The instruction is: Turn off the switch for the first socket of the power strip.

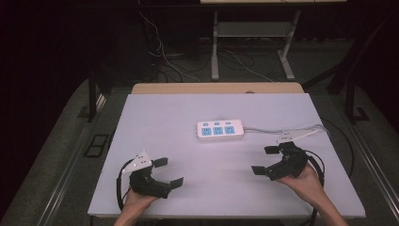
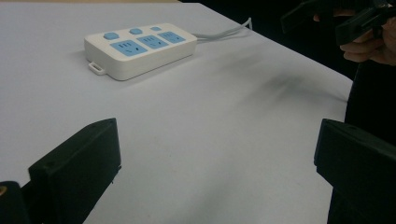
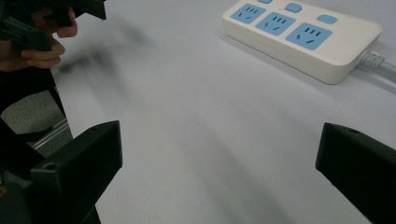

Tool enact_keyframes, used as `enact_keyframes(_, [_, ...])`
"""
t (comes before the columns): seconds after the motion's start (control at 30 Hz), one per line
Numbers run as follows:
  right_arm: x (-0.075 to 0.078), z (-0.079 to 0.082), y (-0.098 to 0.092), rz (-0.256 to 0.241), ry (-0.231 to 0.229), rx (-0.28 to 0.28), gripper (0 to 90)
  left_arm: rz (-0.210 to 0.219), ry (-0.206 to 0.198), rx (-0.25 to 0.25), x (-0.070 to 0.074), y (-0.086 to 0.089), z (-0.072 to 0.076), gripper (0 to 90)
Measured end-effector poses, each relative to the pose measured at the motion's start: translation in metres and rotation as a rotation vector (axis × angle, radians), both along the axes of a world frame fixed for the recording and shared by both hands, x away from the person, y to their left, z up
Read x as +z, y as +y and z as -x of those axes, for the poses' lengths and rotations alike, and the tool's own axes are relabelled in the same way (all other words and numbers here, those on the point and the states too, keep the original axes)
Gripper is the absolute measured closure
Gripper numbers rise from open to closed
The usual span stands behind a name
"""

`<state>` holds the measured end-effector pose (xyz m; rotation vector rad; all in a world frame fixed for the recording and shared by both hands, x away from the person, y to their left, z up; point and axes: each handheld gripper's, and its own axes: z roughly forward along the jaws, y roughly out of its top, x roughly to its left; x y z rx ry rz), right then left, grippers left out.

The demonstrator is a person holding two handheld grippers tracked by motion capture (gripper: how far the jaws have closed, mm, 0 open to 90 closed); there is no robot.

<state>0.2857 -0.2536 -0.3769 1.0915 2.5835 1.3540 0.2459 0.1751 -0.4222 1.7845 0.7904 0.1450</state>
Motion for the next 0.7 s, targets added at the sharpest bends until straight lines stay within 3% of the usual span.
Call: enact_keyframes(0.7, [0.02, -0.029, 0.019, 0.051, 0.02, 0.079, 0.2, 0.002, 0.004, -0.003, 0.0, 0.001, 0.0, 0.0])
